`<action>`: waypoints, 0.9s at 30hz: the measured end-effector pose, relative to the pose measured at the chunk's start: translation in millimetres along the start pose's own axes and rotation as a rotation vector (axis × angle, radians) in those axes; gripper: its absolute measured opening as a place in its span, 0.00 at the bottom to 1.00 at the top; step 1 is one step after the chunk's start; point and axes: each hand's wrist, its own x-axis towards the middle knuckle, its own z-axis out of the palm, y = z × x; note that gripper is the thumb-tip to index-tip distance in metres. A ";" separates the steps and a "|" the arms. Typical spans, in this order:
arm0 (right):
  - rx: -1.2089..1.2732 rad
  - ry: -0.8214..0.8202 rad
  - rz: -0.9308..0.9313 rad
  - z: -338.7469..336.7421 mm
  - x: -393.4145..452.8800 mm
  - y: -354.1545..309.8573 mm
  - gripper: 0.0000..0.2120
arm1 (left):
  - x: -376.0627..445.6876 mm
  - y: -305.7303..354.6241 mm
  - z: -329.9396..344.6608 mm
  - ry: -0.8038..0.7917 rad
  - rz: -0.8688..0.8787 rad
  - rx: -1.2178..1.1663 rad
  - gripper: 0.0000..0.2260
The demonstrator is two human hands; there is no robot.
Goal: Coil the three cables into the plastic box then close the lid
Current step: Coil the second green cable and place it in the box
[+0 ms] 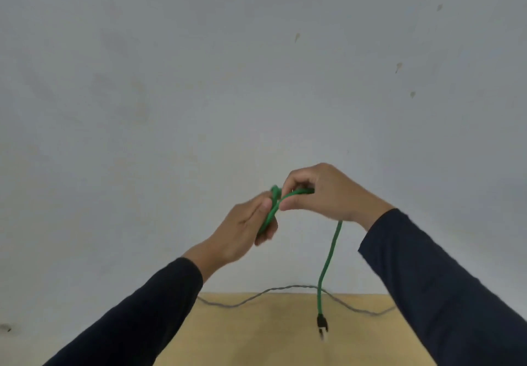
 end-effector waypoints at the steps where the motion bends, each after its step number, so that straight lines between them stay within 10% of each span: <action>1: 0.048 -0.006 0.001 -7.8 0.0 4.9 0.03 | -4.4 0.4 5.5 -0.028 -0.029 -0.090 0.19; 10: 0.389 0.365 0.100 17.6 8.8 51.1 0.10 | 28.4 41.3 -2.8 0.157 0.051 -0.839 0.26; 18: -0.075 -0.070 0.052 89.7 -9.2 20.0 0.16 | 65.6 26.7 -37.0 0.589 -0.065 -0.599 0.15; 22: -0.258 -0.030 -0.123 64.7 -6.8 -3.0 0.10 | 40.6 2.6 -23.4 0.388 -0.116 -0.133 0.11; 27: 0.006 0.182 -0.031 13.5 -6.0 3.6 0.04 | -1.4 -3.5 -1.2 0.017 -0.164 -0.248 0.18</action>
